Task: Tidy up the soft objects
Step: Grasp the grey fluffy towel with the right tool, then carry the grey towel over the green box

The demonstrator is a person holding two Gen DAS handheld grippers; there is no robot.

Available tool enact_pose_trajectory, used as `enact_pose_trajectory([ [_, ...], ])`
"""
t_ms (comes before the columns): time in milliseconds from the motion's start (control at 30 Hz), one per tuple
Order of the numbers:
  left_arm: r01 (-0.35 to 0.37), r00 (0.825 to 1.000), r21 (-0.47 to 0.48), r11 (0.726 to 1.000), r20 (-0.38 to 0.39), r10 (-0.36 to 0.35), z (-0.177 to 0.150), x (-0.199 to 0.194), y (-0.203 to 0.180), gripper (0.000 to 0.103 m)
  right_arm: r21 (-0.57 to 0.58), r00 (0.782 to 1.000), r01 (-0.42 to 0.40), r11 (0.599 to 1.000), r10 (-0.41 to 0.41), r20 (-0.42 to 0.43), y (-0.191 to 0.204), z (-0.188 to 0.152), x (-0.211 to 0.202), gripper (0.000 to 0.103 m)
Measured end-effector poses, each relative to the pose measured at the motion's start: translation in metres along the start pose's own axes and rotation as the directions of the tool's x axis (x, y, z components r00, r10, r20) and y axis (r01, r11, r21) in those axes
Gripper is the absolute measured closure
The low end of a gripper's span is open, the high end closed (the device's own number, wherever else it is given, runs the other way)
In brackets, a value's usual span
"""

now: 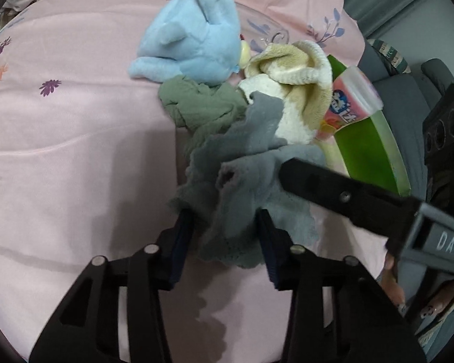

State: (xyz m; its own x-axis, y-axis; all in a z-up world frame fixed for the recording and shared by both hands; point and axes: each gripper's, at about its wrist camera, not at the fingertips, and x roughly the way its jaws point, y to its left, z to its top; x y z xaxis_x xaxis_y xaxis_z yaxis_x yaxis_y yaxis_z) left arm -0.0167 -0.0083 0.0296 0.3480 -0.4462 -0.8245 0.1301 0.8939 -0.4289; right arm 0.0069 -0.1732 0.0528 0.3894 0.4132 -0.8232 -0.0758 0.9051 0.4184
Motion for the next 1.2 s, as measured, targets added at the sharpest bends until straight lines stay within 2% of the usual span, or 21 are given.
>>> enact_pose_trajectory([
  [133,-0.011,1.0,0.023,1.0,-0.002,0.011,-0.001,0.002,-0.002,0.08,0.055,0.996,-0.047,0.997,0.051,-0.073,-0.005,-0.003,0.022,0.02],
  [200,-0.011,1.0,0.029,1.0,0.001,0.011,-0.002,0.003,-0.003,0.082,0.051,0.997,-0.041,0.998,0.044,-0.056,-0.005,-0.004,0.023,0.024],
  [267,-0.008,1.0,0.042,0.999,0.003,0.008,-0.002,0.004,-0.005,0.086,0.047,0.997,-0.054,0.997,0.056,-0.044,-0.002,-0.005,0.026,0.035],
  [333,-0.02,1.0,0.056,0.998,0.007,0.02,-0.002,0.005,-0.009,0.088,0.042,0.998,-0.049,0.998,0.05,-0.033,-0.001,-0.007,0.029,0.039],
  [367,-0.022,1.0,0.071,0.997,0.011,0.022,-0.001,0.005,-0.012,0.089,0.027,0.999,-0.043,0.999,0.043,-0.028,0.002,-0.007,0.029,0.049],
  [400,-0.018,1.0,0.085,0.996,0.015,0.017,0.0,0.005,-0.015,0.089,0.017,0.999,-0.043,0.999,0.044,-0.028,0.003,-0.008,0.029,0.052],
  [467,-0.029,0.999,0.094,0.995,0.018,0.028,0.0,0.006,-0.019,0.09,0.033,0.996,-0.077,0.996,0.078,-0.029,0.001,-0.009,0.029,0.064],
  [533,-0.035,0.999,0.103,0.994,0.023,0.033,0.002,0.007,-0.023,0.09,0.059,0.992,-0.122,0.991,0.125,-0.036,-0.002,-0.009,0.029,0.07],
  [633,-0.037,0.998,0.125,0.991,0.053,0.03,0.003,-0.002,-0.031,0.09,0.059,0.989,-0.149,0.987,0.149,-0.009,-0.001,-0.01,0.021,0.071],
  [833,-0.044,0.99,0.175,0.984,0.139,0.02,0.007,-0.027,-0.047,0.091,-0.039,0.987,-0.112,0.993,0.116,0.11,0.019,-0.011,-0.015,0.071],
  [1067,-0.058,0.963,0.241,0.969,0.269,-0.009,0.014,-0.069,-0.082,0.091,-0.167,0.965,-0.06,0.984,0.101,0.244,0.043,-0.002,-0.075,0.071],
  [1200,-0.024,0.943,0.298,0.954,0.323,-0.077,0.025,-0.092,-0.106,0.091,-0.187,0.94,-0.009,0.982,0.072,0.334,0.049,0.006,-0.116,0.071],
])
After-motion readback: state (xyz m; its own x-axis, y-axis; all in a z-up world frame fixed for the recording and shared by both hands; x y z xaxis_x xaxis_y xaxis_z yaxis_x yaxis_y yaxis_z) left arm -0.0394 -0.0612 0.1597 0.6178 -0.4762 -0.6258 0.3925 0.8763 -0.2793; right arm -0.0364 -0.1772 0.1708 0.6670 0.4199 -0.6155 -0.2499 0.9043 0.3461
